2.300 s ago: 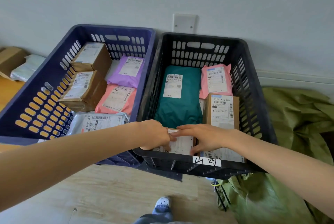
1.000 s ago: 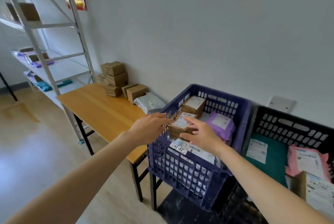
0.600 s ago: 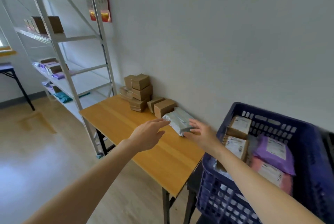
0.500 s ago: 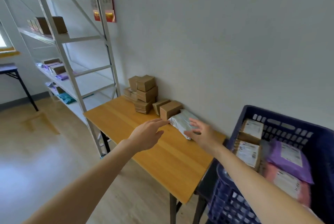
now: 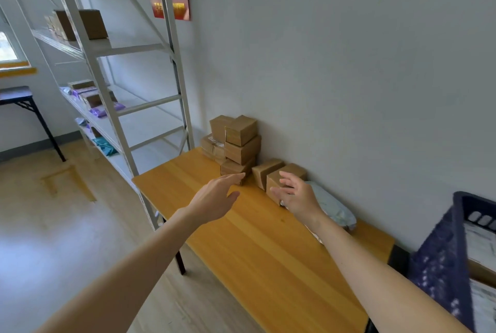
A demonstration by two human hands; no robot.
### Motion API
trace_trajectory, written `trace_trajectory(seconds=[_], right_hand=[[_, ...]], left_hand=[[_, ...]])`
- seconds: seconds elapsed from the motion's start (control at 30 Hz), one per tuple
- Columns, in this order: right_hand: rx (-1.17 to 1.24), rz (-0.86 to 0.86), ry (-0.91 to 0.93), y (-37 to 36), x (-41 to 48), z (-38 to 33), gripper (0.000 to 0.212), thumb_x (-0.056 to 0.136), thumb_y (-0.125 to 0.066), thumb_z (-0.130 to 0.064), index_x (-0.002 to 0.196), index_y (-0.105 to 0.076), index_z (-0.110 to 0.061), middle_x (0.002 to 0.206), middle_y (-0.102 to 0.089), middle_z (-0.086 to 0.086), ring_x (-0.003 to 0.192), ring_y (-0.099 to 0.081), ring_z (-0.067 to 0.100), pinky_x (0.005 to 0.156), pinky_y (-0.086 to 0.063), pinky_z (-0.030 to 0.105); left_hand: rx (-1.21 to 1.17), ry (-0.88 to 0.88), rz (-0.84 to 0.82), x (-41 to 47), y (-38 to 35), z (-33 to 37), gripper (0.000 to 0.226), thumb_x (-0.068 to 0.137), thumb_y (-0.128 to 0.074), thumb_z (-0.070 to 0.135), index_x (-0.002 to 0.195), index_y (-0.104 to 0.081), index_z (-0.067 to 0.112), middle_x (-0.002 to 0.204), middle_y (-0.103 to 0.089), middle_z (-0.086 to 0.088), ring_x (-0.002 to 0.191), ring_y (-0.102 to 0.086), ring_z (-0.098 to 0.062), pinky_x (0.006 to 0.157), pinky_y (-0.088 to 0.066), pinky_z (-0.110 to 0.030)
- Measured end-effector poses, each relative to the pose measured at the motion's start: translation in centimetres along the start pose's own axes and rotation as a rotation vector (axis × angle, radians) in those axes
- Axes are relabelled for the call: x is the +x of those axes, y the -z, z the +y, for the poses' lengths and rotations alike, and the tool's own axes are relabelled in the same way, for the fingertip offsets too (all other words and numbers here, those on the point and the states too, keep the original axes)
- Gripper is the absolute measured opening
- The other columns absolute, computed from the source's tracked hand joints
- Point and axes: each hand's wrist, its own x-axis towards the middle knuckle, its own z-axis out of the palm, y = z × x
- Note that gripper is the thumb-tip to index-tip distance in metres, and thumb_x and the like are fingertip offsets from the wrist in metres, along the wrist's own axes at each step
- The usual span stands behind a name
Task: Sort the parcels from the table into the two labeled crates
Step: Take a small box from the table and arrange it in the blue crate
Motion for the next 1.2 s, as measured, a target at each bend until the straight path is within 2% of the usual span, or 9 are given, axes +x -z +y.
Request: trace_trajectory(seconds=[0.2, 0.3, 0.53, 0.7, 0.77, 0.83, 0.9, 1.0, 1.2], right_hand=[[0.018, 0.027, -0.019, -2.7, 10.3, 1.1, 0.061, 0.087, -0.071, -0.032, 0.141, -0.045, -0.021, 0.138, -0.052, 0.006, 0.114, -0.055, 0.014, 0.092, -0.047, 0.026], [0.019, 0.024, -0.038, -3.8, 14.7, 1.9, 0.061, 0.086, -0.071, -0.034, 0.141, -0.046, -0.022, 0.137, -0.053, 0.004, 0.11, -0.055, 0.01, 0.085, -0.045, 0.019], [-0.035, 0.014, -0.086, -6.4, 22.0, 3.0, 0.058, 0.088, -0.068, -0.037, 0.141, -0.045, -0.025, 0.138, -0.052, 0.0, 0.113, -0.055, 0.009, 0.084, -0.044, 0.018], [-0.036, 0.098, -0.124, -8.6, 26.9, 3.0, 0.057, 0.09, -0.067, -0.034, 0.141, -0.045, -0.023, 0.139, -0.051, 0.002, 0.115, -0.054, 0.012, 0.09, -0.047, 0.024], [-0.026, 0.136, -0.152, -9.7, 28.9, 3.2, 0.057, 0.09, -0.067, -0.034, 0.141, -0.045, -0.024, 0.139, -0.051, 0.002, 0.115, -0.054, 0.012, 0.082, -0.047, 0.018], [-0.029, 0.168, -0.171, -10.7, 30.6, 3.2, 0.056, 0.09, -0.066, -0.035, 0.141, -0.045, -0.026, 0.139, -0.051, 0.0, 0.112, -0.052, 0.009, 0.07, -0.044, 0.011], [-0.046, 0.219, -0.201, -11.8, 32.7, 3.2, 0.056, 0.09, -0.066, -0.036, 0.141, -0.045, -0.026, 0.139, -0.052, 0.0, 0.11, -0.051, 0.007, 0.077, -0.042, 0.013], [-0.048, 0.266, -0.247, -13.0, 34.9, 3.1, 0.056, 0.09, -0.066, -0.034, 0.141, -0.045, -0.023, 0.138, -0.053, 0.0, 0.115, -0.053, 0.011, 0.089, -0.043, 0.022], [-0.056, 0.337, -0.301, -14.5, 39.9, 3.3, 0.057, 0.093, -0.062, -0.032, 0.144, -0.04, -0.018, 0.14, -0.052, 0.001, 0.124, -0.051, 0.017, 0.097, -0.044, 0.026]], left_hand=[[-0.017, -0.01, -0.028, 9.3, 0.0, -5.6, 0.047, 0.1, -0.049, 0.022, 0.145, -0.039, 0.033, 0.142, -0.05, 0.007, 0.129, -0.047, -0.015, 0.093, -0.036, -0.02], [-0.026, 0.019, -0.041, 13.3, -0.1, -8.4, 0.046, 0.1, -0.046, 0.02, 0.143, -0.04, 0.035, 0.137, -0.055, 0.002, 0.123, -0.052, -0.019, 0.09, -0.045, -0.03], [-0.054, 0.044, -0.081, 19.2, -1.7, -14.4, 0.048, 0.1, -0.046, 0.025, 0.146, -0.034, 0.033, 0.142, -0.049, 0.001, 0.127, -0.048, -0.022, 0.093, -0.044, -0.032], [-0.106, 0.041, -0.069, 24.6, -1.4, -18.0, 0.047, 0.101, -0.045, 0.03, 0.147, -0.035, 0.029, 0.13, -0.059, -0.006, 0.113, -0.058, -0.022, 0.086, -0.045, -0.031], [-0.13, 0.021, -0.082, 27.0, -1.1, -19.6, 0.048, 0.101, -0.045, 0.028, 0.147, -0.035, 0.029, 0.126, -0.062, -0.006, 0.101, -0.063, -0.02, 0.08, -0.045, -0.029], [-0.153, 0.003, -0.118, 29.3, -0.8, -20.9, 0.048, 0.101, -0.045, 0.028, 0.148, -0.034, 0.028, 0.135, -0.056, -0.005, 0.109, -0.06, -0.02, 0.09, -0.045, -0.033], [-0.176, -0.025, -0.162, 31.8, -0.5, -22.5, 0.049, 0.101, -0.044, 0.03, 0.148, -0.033, 0.026, 0.139, -0.053, -0.004, 0.121, -0.053, -0.023, 0.097, -0.042, -0.035], [-0.22, -0.056, -0.209, 34.5, -0.6, -23.9, 0.049, 0.101, -0.045, 0.032, 0.148, -0.034, 0.025, 0.136, -0.055, -0.005, 0.124, -0.052, -0.023, 0.096, -0.041, -0.033], [-0.308, -0.06, -0.269, 39.5, -1.4, -26.2, 0.049, 0.103, -0.041, 0.031, 0.149, -0.031, 0.021, 0.146, -0.045, -0.004, 0.133, -0.043, -0.022, 0.108, -0.036, -0.038]])
